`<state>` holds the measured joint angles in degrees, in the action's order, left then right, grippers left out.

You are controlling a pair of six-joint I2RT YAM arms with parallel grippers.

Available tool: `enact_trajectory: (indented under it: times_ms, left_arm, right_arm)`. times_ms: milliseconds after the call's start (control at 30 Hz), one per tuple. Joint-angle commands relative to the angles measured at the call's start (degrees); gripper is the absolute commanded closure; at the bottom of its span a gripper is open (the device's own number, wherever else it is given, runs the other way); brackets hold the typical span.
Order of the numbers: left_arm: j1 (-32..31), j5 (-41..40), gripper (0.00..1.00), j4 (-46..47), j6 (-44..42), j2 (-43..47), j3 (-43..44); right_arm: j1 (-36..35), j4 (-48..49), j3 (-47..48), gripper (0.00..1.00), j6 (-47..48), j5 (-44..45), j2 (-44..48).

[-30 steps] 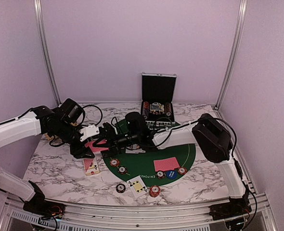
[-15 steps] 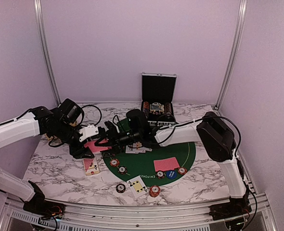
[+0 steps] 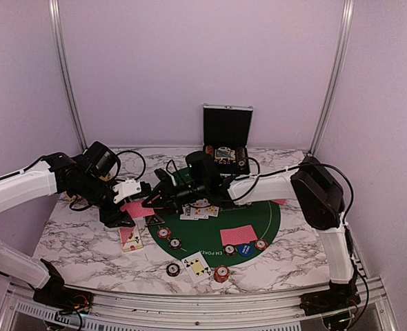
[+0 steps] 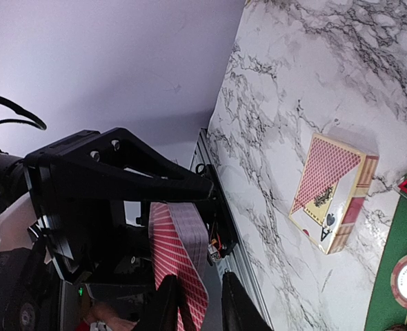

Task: Distribute texas hold em gaming equipment

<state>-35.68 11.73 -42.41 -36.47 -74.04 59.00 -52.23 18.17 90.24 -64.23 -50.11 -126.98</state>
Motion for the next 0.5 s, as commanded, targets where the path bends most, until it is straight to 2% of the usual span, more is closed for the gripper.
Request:
enact_trajectory:
  times_ms: [0, 267, 467]
  left_arm:
    - [0.1, 0.5, 1.00, 1.0, -0.5, 1.3, -0.1]
    - [0.1, 0.7, 1.00, 1.1, -0.3, 1.0, 0.2]
    - [0.1, 0.4, 1.00, 1.1, -0.5, 0.7, 0.1]
  right_arm:
    - [0.7, -2.2, -0.7, 0.80, 1.5, -0.7, 3.3]
    - [1.6, -3.7, -1.8, 0.92, 2.4, -0.8, 5.5]
    - [2.0, 3.9, -4.6, 0.99, -3.1, -2.0, 6.4]
